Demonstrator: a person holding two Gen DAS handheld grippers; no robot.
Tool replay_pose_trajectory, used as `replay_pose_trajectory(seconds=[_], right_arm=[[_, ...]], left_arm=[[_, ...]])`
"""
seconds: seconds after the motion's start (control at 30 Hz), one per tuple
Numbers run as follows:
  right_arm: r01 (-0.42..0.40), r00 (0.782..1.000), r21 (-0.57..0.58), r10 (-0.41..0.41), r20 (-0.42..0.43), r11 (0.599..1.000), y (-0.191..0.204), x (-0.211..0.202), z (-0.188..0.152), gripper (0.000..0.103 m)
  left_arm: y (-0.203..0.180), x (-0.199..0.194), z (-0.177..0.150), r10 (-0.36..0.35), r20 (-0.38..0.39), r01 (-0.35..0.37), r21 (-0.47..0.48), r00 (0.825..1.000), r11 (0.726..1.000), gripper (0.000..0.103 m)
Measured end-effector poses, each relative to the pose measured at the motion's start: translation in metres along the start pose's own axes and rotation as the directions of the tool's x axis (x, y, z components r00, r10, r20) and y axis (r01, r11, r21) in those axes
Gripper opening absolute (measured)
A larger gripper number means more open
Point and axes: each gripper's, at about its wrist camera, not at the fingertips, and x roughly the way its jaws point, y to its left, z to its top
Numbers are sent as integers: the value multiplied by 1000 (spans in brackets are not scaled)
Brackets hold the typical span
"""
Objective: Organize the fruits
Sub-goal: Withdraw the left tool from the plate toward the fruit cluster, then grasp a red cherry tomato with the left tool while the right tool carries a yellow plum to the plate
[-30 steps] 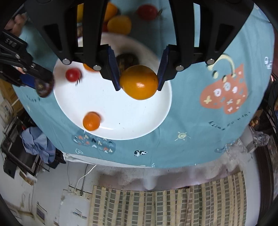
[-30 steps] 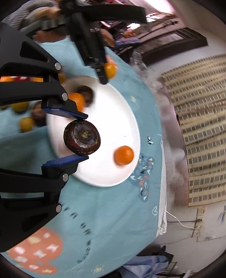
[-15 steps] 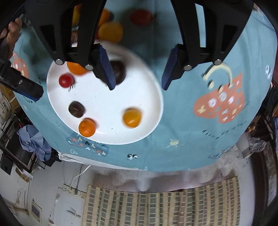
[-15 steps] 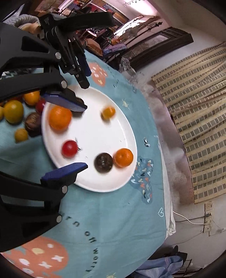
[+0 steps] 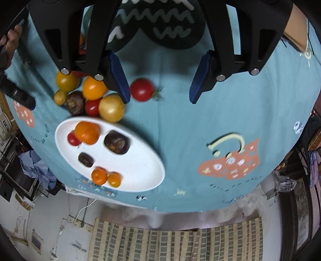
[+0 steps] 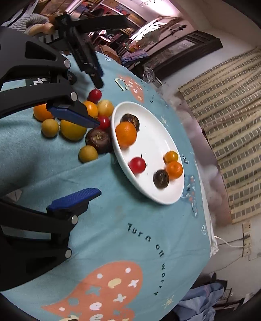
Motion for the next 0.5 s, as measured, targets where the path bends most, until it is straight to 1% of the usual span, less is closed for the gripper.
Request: replay_pose_trajectory(seconds=[0.17,0.2,0.27,0.37,0.4,0.5], right_arm=[[4,1000,-1,-4,-23,1000,-1,0,0,63],[-2,1000,-4,2,-20,1000,0,-1,0,63],[-6,1000,-10,6,-11,1000,1,-5,0,63],[-6,1000,-16,6,3,1000,3,-8,0,63],[-5,1000,-16,5,1,1000,2,-8,0,63],[-1,1000,-12,1,-3,1000,1,-6,-1,63]], left_arm=[[0,7,-3,8,-20,-8,16,1000,1000,63],[-1,10,-4,9,-28,-8,19,1000,1000,65],[-1,11,-3,-2,-26,3,19,1000,1000,65],[-5,12,-4,-5,-18,6,43,1000,999,65],[-8,11,-5,-18,-18,19,55,1000,998,63],[-18,12,-9,-43,-24,46,107,999,993,61]])
